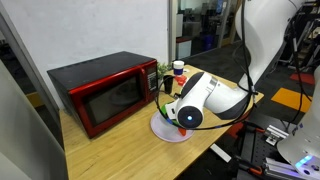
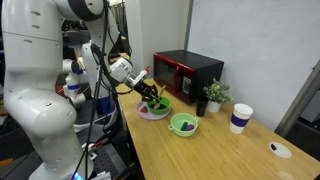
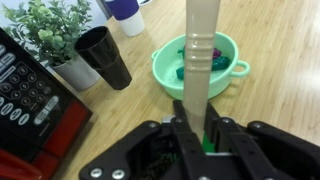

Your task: Use the ladle to stir the contents in the green bowl

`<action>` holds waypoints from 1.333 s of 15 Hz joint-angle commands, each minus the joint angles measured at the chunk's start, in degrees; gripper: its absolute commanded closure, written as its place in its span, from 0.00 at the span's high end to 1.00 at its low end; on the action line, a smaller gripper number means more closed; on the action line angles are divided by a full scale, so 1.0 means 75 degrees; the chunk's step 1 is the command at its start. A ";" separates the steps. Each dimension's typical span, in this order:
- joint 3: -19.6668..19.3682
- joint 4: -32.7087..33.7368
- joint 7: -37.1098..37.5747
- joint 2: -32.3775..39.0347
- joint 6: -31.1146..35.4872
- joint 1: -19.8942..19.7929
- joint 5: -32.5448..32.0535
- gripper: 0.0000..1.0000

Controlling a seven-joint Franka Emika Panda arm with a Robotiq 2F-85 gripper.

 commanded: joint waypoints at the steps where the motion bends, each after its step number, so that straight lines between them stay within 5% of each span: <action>1: 0.0058 0.0206 0.0494 0.0446 -0.0502 0.0158 -0.0407 0.06; 14: -0.0038 0.0909 0.1374 0.1689 -0.2233 0.0288 -0.1629 0.06; 20: 0.0146 0.1103 0.1340 0.1820 -0.2214 0.0299 -0.1654 0.06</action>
